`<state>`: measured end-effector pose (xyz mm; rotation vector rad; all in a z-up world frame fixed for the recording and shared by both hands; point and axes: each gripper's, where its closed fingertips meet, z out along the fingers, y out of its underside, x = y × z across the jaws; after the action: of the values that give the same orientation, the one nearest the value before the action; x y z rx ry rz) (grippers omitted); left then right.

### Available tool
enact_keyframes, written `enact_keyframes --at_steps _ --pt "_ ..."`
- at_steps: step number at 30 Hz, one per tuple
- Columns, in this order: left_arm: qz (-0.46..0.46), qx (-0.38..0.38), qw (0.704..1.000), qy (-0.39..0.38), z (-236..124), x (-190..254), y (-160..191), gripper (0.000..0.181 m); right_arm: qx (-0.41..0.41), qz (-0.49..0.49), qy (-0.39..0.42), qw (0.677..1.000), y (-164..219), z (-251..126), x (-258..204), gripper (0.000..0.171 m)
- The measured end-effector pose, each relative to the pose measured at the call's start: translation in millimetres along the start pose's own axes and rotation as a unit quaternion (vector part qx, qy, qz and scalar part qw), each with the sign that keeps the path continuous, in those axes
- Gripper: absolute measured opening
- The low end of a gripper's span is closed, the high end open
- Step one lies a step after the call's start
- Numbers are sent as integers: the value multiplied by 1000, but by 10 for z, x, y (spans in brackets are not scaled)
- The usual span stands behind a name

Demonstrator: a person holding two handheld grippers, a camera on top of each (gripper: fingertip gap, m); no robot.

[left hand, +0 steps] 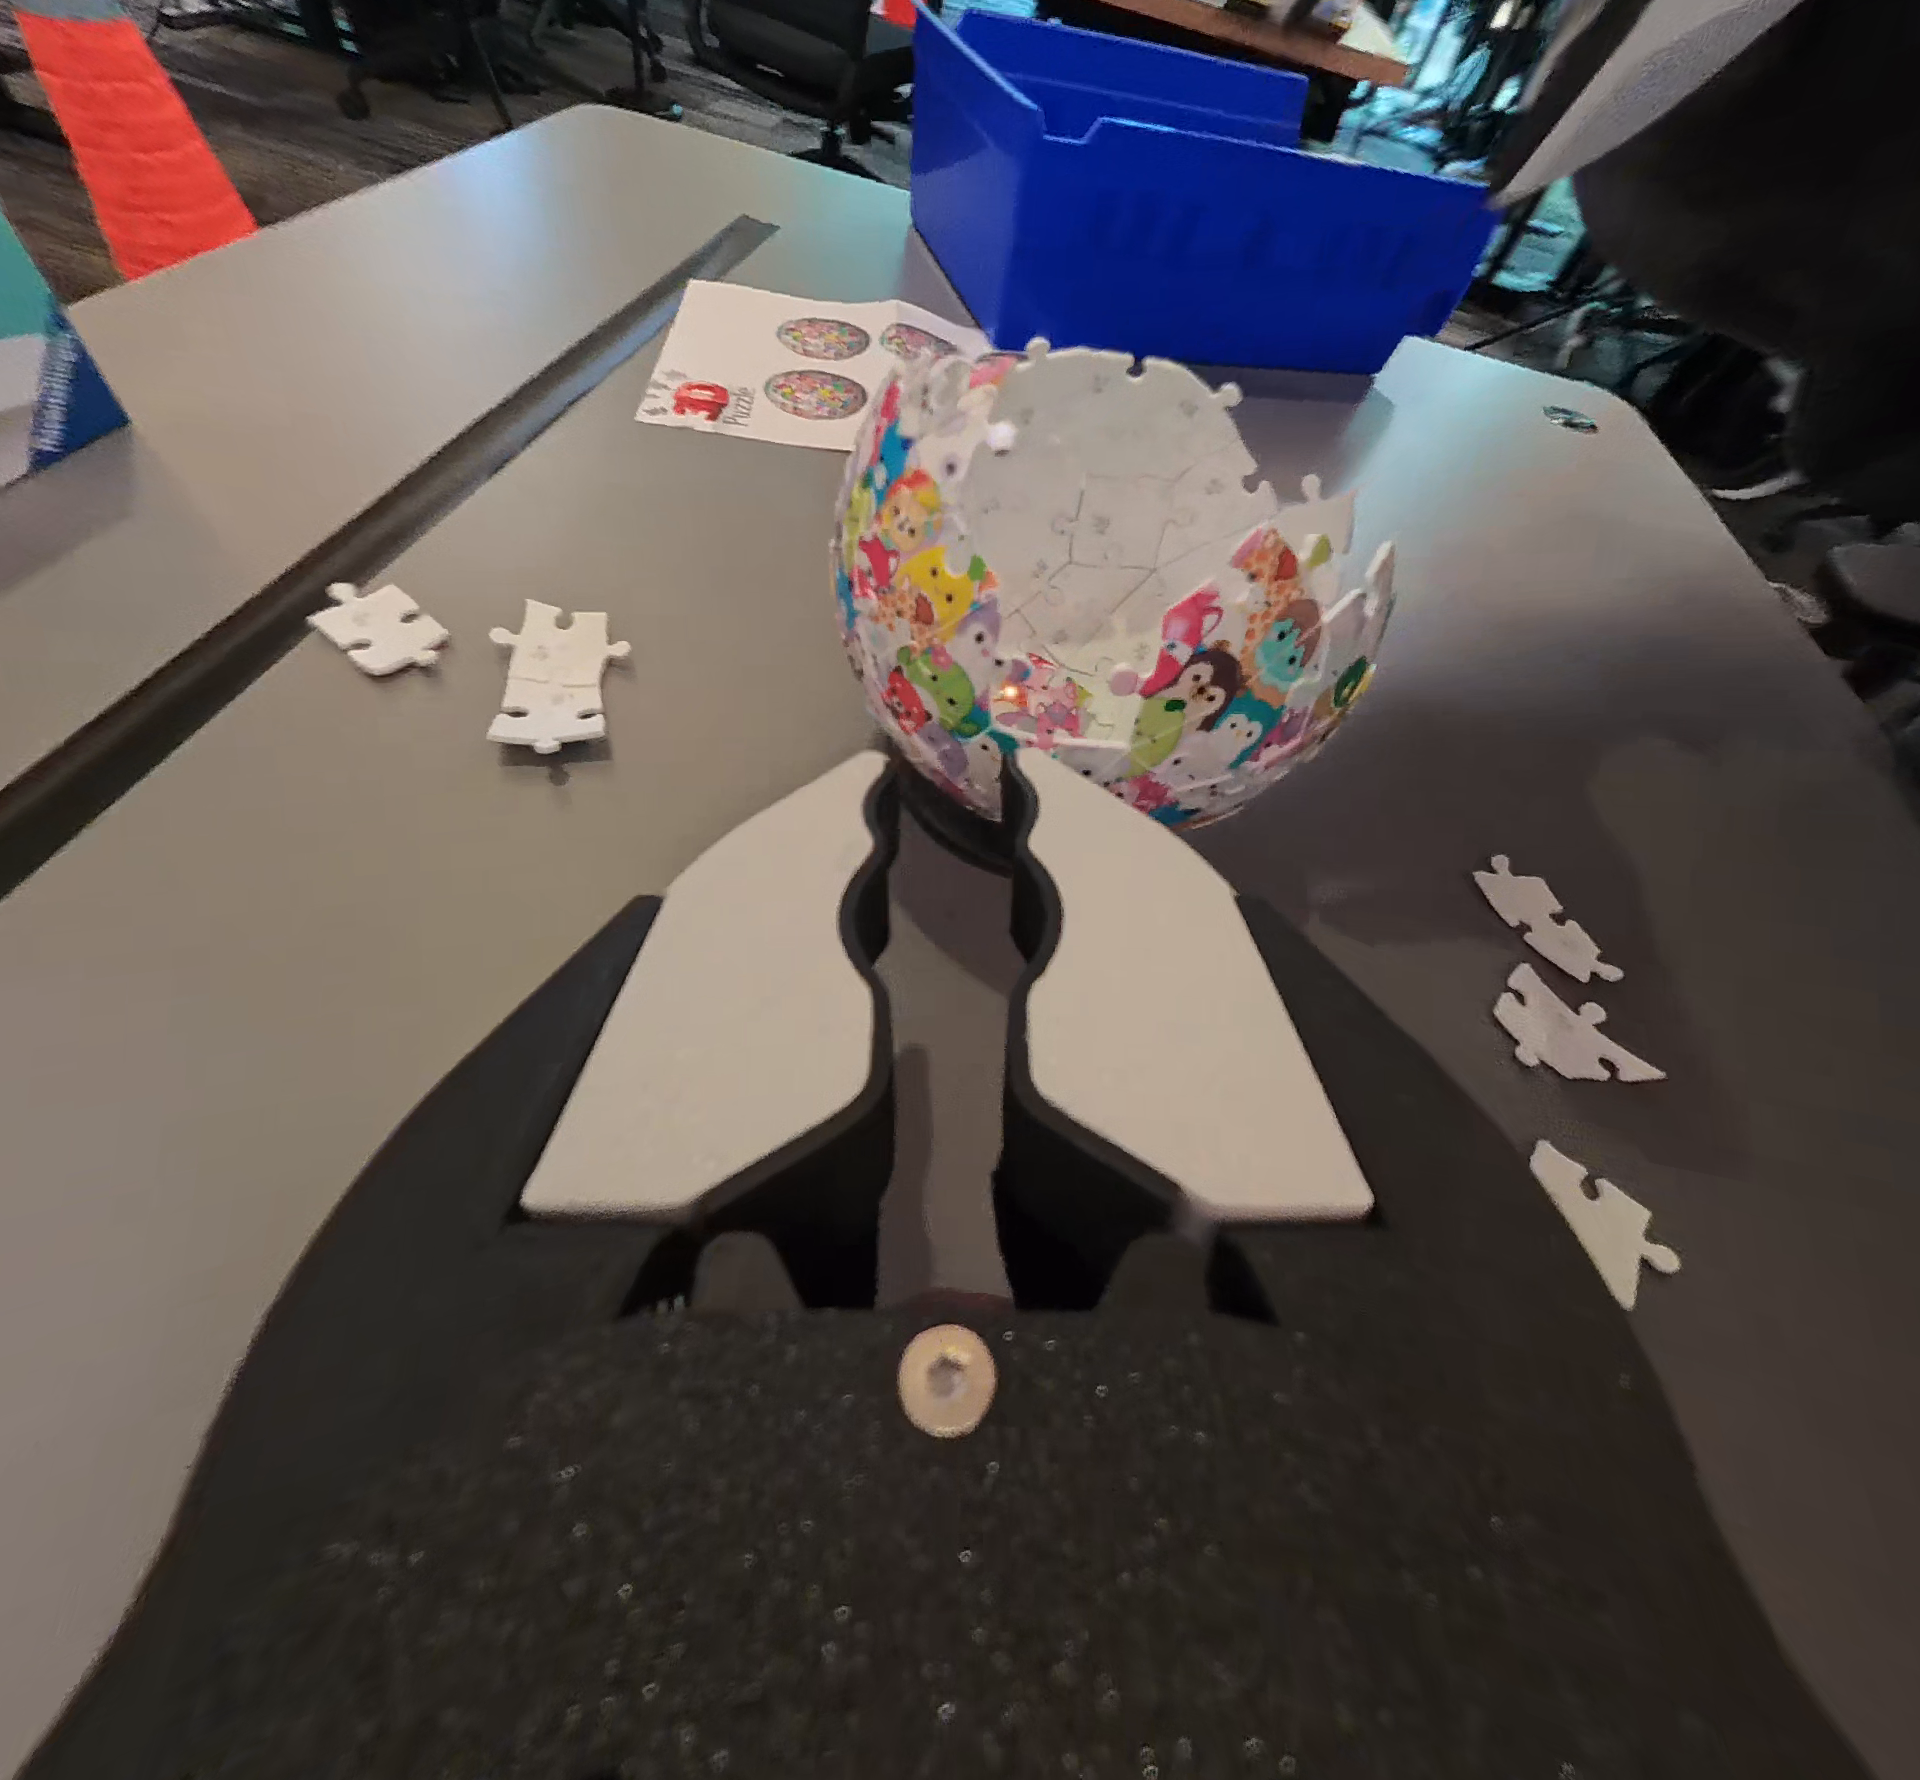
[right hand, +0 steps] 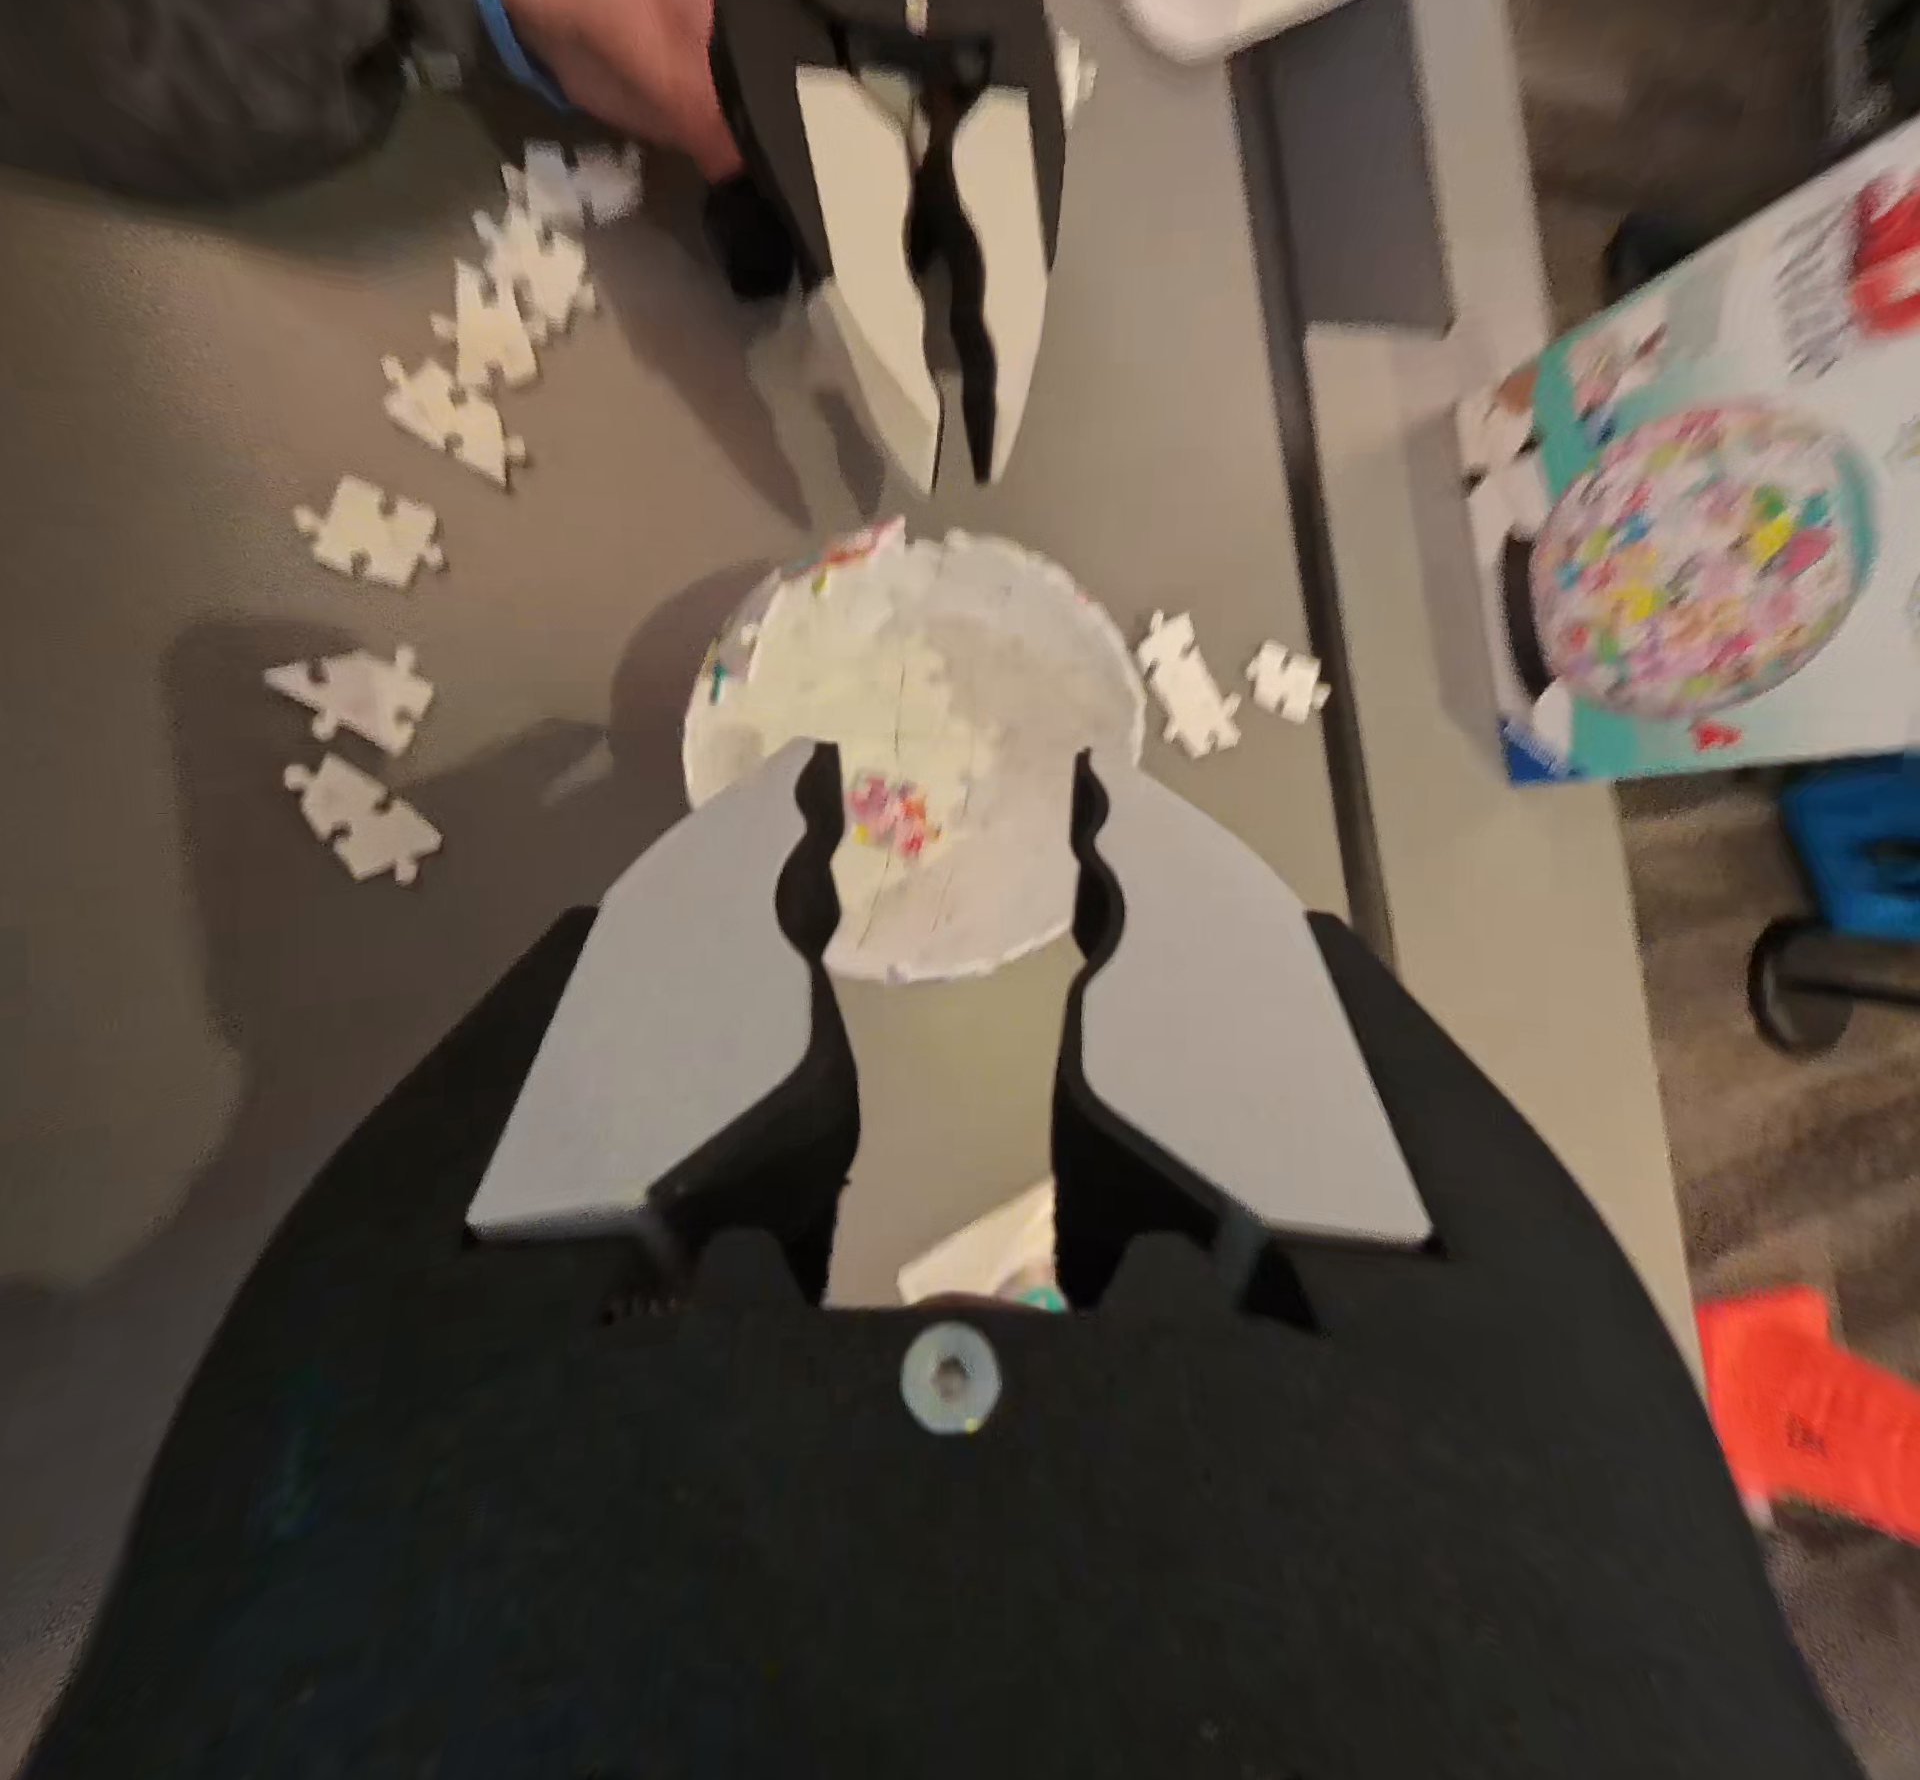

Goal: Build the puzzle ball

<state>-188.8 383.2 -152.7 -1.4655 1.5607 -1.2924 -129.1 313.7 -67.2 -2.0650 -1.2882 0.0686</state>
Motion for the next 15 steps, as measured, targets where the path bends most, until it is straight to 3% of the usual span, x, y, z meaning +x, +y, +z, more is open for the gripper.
enact_keyframes --at_steps 4,6,9,11,15 --pt "15 25 996 -78 -240 -73 -313 23 116 62 8 991 -93 -126 -5 48" --pt "12 15 995 -97 -356 -8 -450 25 154 105 37 982 -45 -187 8 60" --pt "-9 -15 990 -136 -484 125 -637 47 205 137 96 964 136 -291 -48 71" --pt "-34 -30 990 -136 -494 320 -806 61 200 163 131 957 341 -303 -176 71" --pt "-122 -91 981 -120 -232 702 -1053 60 248 199 170 933 513 -341 -539 61"
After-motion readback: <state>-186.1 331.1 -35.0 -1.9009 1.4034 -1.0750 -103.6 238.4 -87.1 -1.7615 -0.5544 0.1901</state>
